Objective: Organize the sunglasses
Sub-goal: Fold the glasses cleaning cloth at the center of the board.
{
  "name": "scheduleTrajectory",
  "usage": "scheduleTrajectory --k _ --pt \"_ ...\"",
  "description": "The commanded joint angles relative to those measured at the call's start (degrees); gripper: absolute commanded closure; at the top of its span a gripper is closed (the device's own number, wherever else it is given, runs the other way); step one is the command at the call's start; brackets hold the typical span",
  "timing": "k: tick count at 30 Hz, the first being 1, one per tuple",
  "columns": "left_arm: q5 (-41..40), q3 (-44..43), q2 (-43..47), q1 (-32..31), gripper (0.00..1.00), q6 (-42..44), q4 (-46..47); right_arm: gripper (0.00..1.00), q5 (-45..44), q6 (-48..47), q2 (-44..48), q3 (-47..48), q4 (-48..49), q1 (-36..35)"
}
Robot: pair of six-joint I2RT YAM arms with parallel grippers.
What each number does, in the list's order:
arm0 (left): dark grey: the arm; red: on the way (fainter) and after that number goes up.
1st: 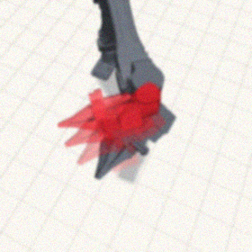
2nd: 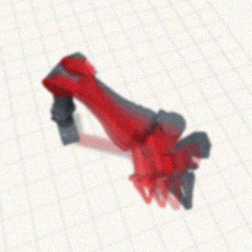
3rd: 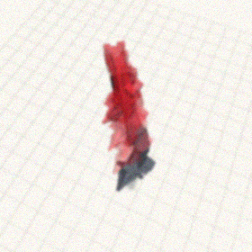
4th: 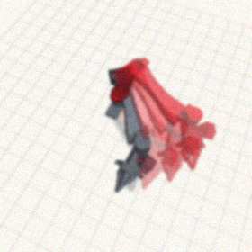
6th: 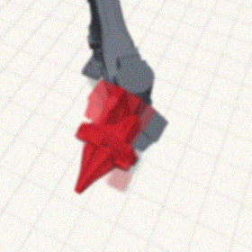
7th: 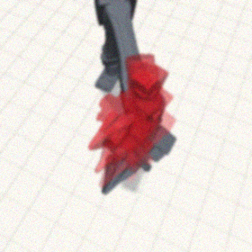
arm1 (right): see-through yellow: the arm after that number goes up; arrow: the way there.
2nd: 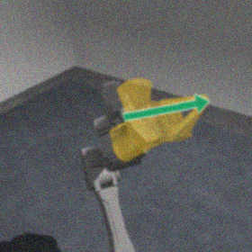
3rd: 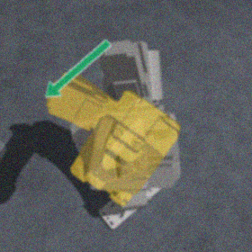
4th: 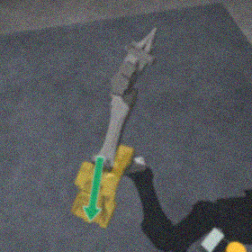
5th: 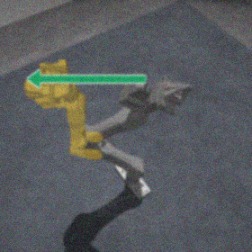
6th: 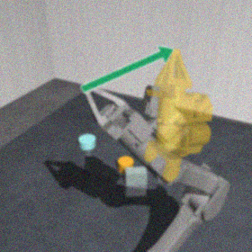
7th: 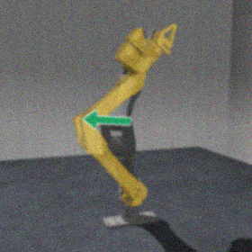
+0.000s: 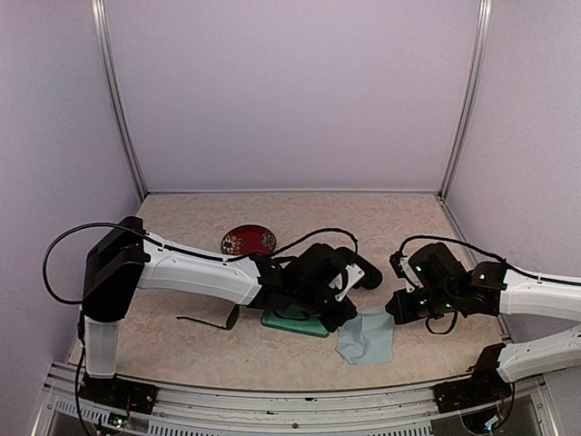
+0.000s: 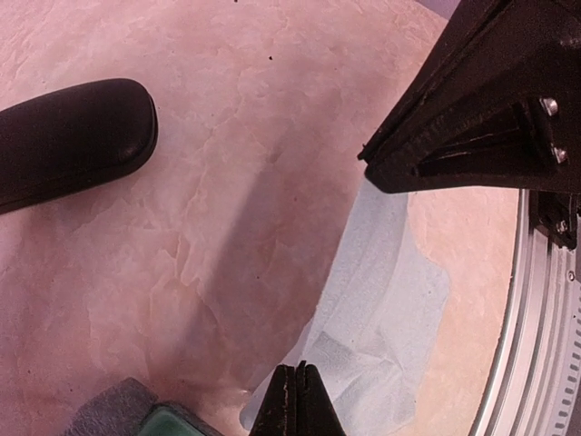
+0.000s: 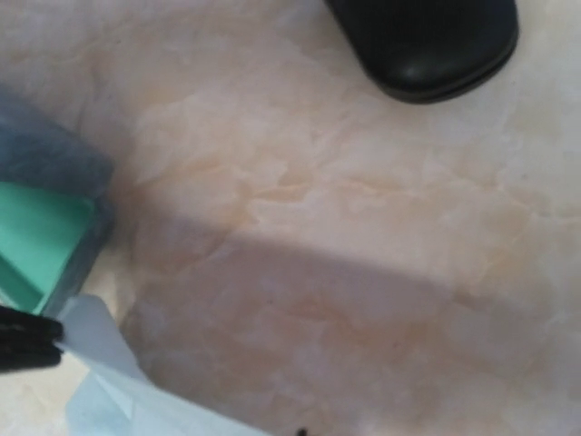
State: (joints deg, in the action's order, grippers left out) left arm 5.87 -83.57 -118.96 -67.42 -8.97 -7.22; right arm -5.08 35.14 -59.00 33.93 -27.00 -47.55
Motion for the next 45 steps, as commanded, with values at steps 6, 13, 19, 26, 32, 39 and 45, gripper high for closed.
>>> scheduleTrajectory --k 6,13,19,26,32,39,45 --pt "1.7 -5.8 -4.7 2.3 1.0 1.5 -0.5 1.0 0.4 -3.4 -4.4 -1.1 1.5 4.2" --pt "2.5 -7.7 -6.6 3.1 1.0 2.3 -0.1 1.0 0.8 -5.1 -5.9 -2.0 4.6 6.7" --pt "2.0 -7.8 -7.3 3.4 1.0 2.6 0.1 1.0 0.9 -6.0 -6.2 -1.7 5.1 8.2" --pt "1.6 -5.5 -6.1 3.2 1.0 2.9 0.3 1.0 4.1 -6.2 -6.6 -2.4 5.7 8.4" --pt "1.6 -4.1 -5.3 2.5 1.0 3.3 0.8 1.0 7.1 -5.0 -5.9 -4.3 7.0 8.4" --pt "1.0 -2.2 -4.6 1.6 1.0 2.9 1.5 1.0 9.0 -3.5 -2.7 -6.5 6.7 8.4" --pt "0.2 -1.0 -4.2 0.9 1.0 2.5 2.3 1.0 10.3 -2.9 -1.3 -7.8 7.0 8.3"
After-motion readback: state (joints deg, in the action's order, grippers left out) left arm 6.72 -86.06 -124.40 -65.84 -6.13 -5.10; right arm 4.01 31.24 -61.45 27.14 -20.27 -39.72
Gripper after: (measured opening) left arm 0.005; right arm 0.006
